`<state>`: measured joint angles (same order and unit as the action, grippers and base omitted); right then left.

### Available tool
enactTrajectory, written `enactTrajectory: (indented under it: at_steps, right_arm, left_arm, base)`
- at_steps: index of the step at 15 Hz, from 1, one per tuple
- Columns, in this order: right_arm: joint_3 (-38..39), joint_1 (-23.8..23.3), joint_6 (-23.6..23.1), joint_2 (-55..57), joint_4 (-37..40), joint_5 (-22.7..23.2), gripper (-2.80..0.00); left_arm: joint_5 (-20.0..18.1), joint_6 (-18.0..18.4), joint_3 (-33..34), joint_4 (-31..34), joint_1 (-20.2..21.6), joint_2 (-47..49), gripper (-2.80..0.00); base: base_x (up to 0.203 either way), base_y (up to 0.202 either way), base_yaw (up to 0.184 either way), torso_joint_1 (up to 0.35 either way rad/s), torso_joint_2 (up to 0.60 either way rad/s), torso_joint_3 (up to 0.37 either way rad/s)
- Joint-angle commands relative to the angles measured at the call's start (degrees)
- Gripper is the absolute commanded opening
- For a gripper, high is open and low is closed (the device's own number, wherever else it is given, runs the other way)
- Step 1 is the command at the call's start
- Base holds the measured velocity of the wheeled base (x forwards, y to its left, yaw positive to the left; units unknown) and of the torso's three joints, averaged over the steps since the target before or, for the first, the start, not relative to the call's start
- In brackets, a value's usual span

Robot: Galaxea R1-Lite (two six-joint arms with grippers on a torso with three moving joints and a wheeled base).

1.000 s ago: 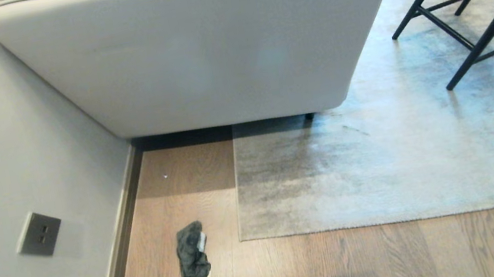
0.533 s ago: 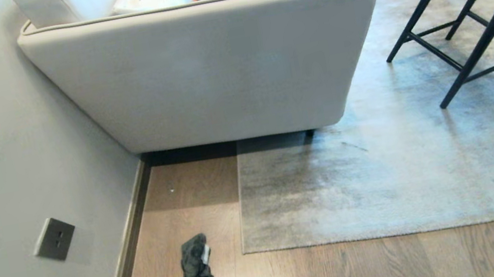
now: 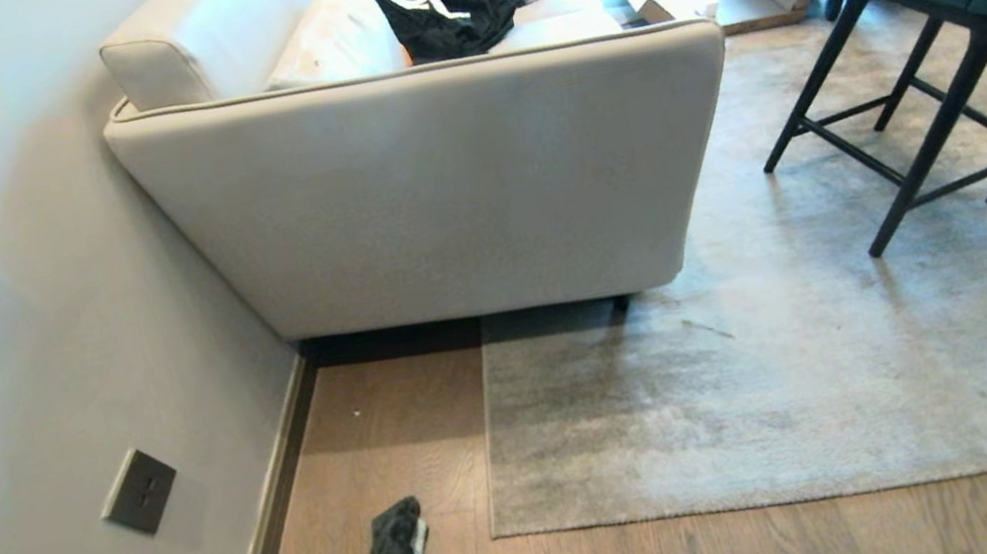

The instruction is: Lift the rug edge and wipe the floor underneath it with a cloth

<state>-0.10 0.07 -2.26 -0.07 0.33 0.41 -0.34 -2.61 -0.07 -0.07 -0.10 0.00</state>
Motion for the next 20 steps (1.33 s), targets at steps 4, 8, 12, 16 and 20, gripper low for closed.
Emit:
enactTrajectory:
  at_steps: [4, 8, 12, 16, 20]
  right_arm:
    - [0.0, 0.0, 0.0, 0.1, 0.0, 0.0, -2.80]
    - [0.0, 0.0, 0.0, 0.1, 0.0, 0.0, -2.80]
    - [0.0, 0.0, 0.0, 0.1, 0.0, 0.0, -2.80]
    - [0.0, 0.0, 0.0, 0.1, 0.0, 0.0, -2.80]
    - [0.0, 0.0, 0.0, 0.1, 0.0, 0.0, -2.80]
  left_arm:
    - [0.0, 0.0, 0.0, 0.0, 0.0, 0.1, -2.80]
    - [0.0, 0.1, 0.0, 0.0, 0.0, 0.0, -2.80]
    - [0.0, 0.0, 0.0, 0.0, 0.0, 0.1, -2.80]
    - [0.0, -0.2, 0.0, 0.0, 0.0, 0.1, -2.80]
    - [0.1, -0.2, 0.0, 0.0, 0.0, 0.0, -2.80]
  base:
    - [0.000, 0.000, 0.000, 0.002, 0.00, 0.203]
    - [0.000, 0.000, 0.000, 0.003, 0.00, 0.201]
    - [0.000, 0.000, 0.000, 0.002, 0.00, 0.200]
    - [0.000, 0.000, 0.000, 0.002, 0.00, 0.066]
    - [0.000, 0.000, 0.000, 0.000, 0.00, 0.000]
